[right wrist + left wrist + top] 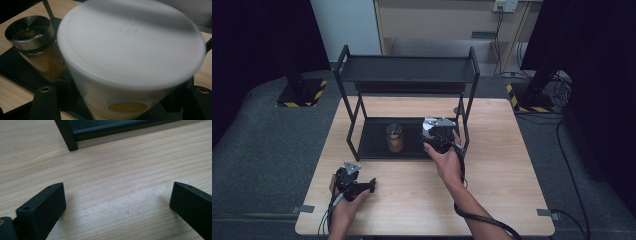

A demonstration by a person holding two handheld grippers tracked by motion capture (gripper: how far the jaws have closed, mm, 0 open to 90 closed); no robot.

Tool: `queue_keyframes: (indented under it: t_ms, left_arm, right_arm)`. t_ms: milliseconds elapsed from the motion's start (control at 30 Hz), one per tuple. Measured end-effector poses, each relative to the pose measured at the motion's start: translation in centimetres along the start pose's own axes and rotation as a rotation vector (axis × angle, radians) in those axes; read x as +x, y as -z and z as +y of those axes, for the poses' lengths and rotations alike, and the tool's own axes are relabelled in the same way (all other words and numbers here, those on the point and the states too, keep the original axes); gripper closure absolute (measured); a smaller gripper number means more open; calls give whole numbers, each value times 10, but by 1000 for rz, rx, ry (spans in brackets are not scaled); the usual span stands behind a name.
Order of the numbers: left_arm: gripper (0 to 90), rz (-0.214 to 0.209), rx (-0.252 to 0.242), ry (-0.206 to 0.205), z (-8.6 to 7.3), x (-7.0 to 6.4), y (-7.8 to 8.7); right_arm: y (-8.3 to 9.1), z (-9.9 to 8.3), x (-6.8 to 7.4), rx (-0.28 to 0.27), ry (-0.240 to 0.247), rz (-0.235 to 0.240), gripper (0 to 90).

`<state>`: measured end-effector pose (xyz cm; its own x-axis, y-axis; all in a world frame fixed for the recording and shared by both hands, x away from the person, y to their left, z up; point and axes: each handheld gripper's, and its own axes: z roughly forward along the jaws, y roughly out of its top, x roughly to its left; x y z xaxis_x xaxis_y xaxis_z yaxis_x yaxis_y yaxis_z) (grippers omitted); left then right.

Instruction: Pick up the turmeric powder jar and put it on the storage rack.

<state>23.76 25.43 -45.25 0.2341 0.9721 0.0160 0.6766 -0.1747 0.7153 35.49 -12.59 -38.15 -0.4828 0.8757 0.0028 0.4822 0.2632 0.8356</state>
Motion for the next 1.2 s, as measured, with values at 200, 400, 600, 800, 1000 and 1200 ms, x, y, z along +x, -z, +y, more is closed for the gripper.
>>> queue_keyframes:
  t_ms: [200, 400, 600, 800, 1000, 1200]
  left_arm:
    - [0, -1, 0, -1, 0, -1, 0]
    - [0, -2, 1, -2, 0, 0, 0]
    - [0, -2, 1, -1, 0, 0, 0]
    - [0, -2, 1, -1, 0, 0, 0]
    - [0, -2, 1, -1, 0, 0, 0]
    - [0, -2, 1, -1, 0, 0, 0]
  right_arm:
    - [-9, 1, 0, 2, 5, -5, 317]
    - [-20, 2, -1, 11, 4, -9, 317]
    - [-28, -1, 0, 14, 2, -12, 317]
    - [-32, -5, 1, 18, 5, -15, 317]
    - [-33, -10, 1, 17, 3, -21, 317]
    - [-33, -13, 3, 6, 11, -25, 317]
